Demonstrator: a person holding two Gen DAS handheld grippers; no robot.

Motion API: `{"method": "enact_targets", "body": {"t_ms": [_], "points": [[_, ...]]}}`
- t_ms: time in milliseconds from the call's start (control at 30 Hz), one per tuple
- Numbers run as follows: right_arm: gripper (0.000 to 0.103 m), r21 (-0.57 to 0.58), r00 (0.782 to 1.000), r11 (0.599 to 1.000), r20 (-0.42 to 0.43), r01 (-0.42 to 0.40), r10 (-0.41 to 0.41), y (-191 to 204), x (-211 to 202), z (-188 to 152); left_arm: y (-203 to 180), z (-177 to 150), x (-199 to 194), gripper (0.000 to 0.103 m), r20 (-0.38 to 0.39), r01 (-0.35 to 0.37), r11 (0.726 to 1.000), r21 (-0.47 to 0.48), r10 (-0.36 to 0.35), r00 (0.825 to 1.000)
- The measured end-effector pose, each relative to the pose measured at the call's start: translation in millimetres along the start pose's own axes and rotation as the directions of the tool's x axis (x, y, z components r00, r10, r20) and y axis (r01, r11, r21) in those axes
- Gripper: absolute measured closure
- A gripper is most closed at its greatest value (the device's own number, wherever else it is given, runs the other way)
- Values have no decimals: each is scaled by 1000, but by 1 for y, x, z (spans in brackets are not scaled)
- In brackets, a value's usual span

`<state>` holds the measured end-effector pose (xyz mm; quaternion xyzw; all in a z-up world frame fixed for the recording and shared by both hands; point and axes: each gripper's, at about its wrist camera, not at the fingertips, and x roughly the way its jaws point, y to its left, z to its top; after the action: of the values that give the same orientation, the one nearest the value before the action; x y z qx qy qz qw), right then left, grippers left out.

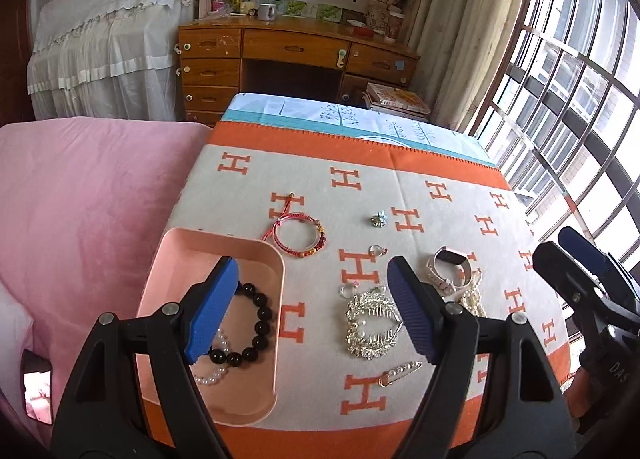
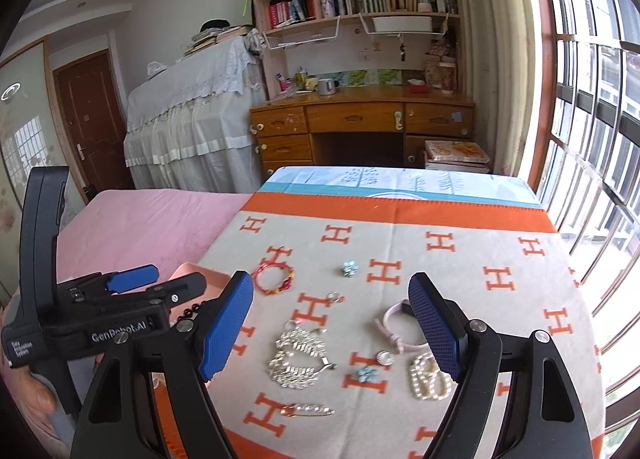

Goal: Organize jewelry
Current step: 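Withdraw both tools from the box toward the red bracelet and pearl necklace, then grasp the red string bracelet with the left tool while the right tool grasps the pearl necklace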

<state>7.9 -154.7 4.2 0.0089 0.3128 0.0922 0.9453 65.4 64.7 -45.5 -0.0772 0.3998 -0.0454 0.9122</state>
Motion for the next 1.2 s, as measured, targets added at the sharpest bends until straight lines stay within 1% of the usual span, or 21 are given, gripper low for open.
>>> {"method": "enact_targets", "body": {"t_ms": [200,333,433,533,633,733,800,833,933,1033,1100,1167,1200], "points": [[21,37,997,997,19,73,-73,-44,-11,16,-9,22,9,28,-9,14,1000,19,-14,1000],[21,58,992,991,9,125,-125,-72,-12,23,-7,34,21,28,-40,53,999,-1,-53,998],[21,80,986,983,-25,166,-164,-95,-10,26,-4,40,32,28,-61,67,998,-2,-67,996],[21,125,984,978,-80,167,-158,-119,-3,24,2,47,47,28,-82,100,995,-12,-100,992],[21,166,980,971,-127,171,-151,-139,8,15,6,58,65,28,-125,131,991,-26,-133,983],[21,198,975,964,-168,180,-148,-155,19,3,6,65,81,28,-157,119,993,-3,-118,980],[21,217,972,960,-194,176,-134,-157,31,-7,6,67,95,28,-202,120,993,-3,-118,972],[21,225,970,959,-206,175,-129,-161,35,-10,7,68,103,28,-232,122,992,-7,-120,965],[21,240,963,954,-241,177,-118,-167,51,-20,9,67,130,28,-305,95,995,5,-89,948],[21,248,958,953,-265,175,-107,-168,66,-27,12,62,153,28,-349,81,997,9,-73,934],[21,246,953,953,-284,177,-103,-170,74,-31,15,60,165,29,-367,71,997,12,-62,928],[24,241,946,953,-309,181,-101,-171,84,-36,17,58,174,32,-381,55,998,20,-43,923],[28,240,940,954,-326,181,-96,-171,89,-39,18,57,178,35,-388,52,998,21,-39,921]]}}
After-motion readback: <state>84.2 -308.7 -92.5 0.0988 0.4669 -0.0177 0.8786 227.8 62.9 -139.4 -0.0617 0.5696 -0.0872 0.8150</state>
